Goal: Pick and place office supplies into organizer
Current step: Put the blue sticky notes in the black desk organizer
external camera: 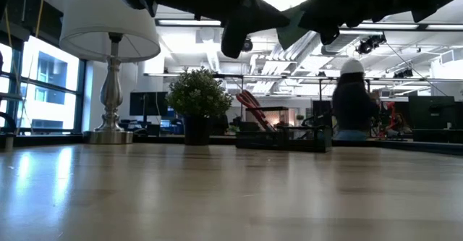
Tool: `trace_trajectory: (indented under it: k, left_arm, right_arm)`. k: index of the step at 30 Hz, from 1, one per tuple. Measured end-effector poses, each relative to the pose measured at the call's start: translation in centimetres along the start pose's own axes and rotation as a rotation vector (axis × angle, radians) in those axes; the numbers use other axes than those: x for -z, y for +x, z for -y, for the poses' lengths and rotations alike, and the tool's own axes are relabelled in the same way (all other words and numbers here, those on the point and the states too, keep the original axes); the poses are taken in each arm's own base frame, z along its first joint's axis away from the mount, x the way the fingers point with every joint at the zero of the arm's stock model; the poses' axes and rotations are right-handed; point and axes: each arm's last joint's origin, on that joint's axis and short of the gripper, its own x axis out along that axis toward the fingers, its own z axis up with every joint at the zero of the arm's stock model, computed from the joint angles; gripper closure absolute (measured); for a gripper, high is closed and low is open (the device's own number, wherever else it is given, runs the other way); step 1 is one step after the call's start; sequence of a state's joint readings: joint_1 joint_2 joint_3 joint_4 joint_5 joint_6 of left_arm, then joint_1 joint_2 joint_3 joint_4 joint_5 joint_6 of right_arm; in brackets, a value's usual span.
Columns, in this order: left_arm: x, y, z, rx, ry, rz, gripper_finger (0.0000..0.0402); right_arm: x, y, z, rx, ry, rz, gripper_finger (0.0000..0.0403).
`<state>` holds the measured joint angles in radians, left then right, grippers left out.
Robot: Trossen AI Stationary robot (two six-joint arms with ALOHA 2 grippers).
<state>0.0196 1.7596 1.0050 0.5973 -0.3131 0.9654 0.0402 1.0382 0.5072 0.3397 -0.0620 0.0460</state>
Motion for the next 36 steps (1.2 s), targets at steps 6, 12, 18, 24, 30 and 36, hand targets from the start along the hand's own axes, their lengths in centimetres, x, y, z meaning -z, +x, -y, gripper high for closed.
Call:
trace_trajectory:
  k: [6,12,18,24,30,36]
  left_arm:
    - [0.1,0.0,0.2,0.027,0.059,-0.009,0.0402]
    - [0.2,0.0,0.6,0.073,0.066,0.02,0.0402]
    - [0.5,0.1,0.6,0.084,0.077,0.01,0.0402]
    - [0.5,0.1,0.4,0.049,0.075,-0.021,0.0401]
    - [0.5,0.1,0.1,-0.004,0.067,-0.051,0.0401]
    - [0.5,0.1,-0.1,-0.043,0.067,-0.091,0.0401]
  right_arm:
    - [0.1,0.0,0.1,0.031,0.027,-0.009,0.0222]
    - [0.2,-0.1,0.3,0.112,0.025,-0.014,0.0224]
    - [0.0,0.0,0.3,0.089,0.025,0.001,0.0224]
    - [0.9,0.0,0.5,0.146,0.057,-0.086,0.0222]
    - [2.0,-0.2,0.7,0.226,0.051,-0.2,0.0221]
    - [2.3,-0.3,0.6,0.184,0.057,-0.232,0.0222]
